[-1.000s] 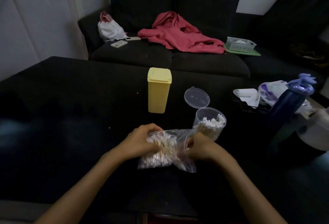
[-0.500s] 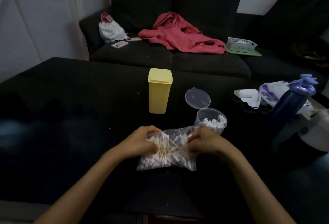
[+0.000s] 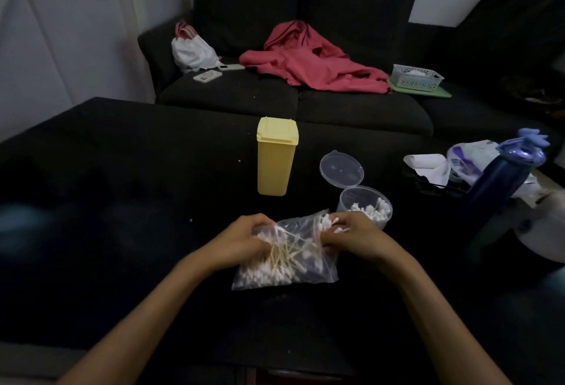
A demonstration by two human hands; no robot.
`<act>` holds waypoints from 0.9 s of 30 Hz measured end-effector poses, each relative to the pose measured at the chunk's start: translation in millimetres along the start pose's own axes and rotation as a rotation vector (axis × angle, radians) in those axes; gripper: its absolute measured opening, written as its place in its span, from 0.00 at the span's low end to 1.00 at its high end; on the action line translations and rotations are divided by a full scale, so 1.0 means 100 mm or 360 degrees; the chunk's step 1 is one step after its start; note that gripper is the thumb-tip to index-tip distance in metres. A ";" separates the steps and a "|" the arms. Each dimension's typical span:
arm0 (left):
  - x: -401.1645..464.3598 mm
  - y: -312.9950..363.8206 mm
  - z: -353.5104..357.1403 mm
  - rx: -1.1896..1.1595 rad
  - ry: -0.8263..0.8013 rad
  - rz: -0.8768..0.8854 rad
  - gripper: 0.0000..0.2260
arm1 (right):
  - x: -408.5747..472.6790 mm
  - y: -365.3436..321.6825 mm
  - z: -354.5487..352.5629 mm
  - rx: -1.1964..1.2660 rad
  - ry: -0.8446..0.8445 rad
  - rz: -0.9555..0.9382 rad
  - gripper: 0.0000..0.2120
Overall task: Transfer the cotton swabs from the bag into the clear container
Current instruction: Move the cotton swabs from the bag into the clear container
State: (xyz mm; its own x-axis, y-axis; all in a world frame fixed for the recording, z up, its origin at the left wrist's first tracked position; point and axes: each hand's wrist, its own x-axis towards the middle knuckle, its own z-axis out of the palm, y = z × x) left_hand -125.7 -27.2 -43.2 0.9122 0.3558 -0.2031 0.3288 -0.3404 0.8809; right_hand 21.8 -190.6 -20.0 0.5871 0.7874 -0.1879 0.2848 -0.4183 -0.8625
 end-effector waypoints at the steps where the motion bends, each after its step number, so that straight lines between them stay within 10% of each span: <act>1: 0.00 0.01 0.00 0.0010 -0.0015 0.0011 0.14 | -0.01 -0.01 -0.01 0.0002 -0.0011 -0.0031 0.08; 27: 0.02 -0.12 -0.18 0.0527 0.0198 0.0158 0.04 | -0.07 -0.09 -0.10 0.0487 0.0387 -0.0181 0.07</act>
State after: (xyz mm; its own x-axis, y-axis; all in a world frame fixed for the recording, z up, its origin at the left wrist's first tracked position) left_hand -132.1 -7.1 -46.3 0.9136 0.4033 -0.0521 0.3203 -0.6346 0.7034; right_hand 22.3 -196.7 -6.0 0.7374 0.6754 0.0014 0.1410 -0.1519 -0.9783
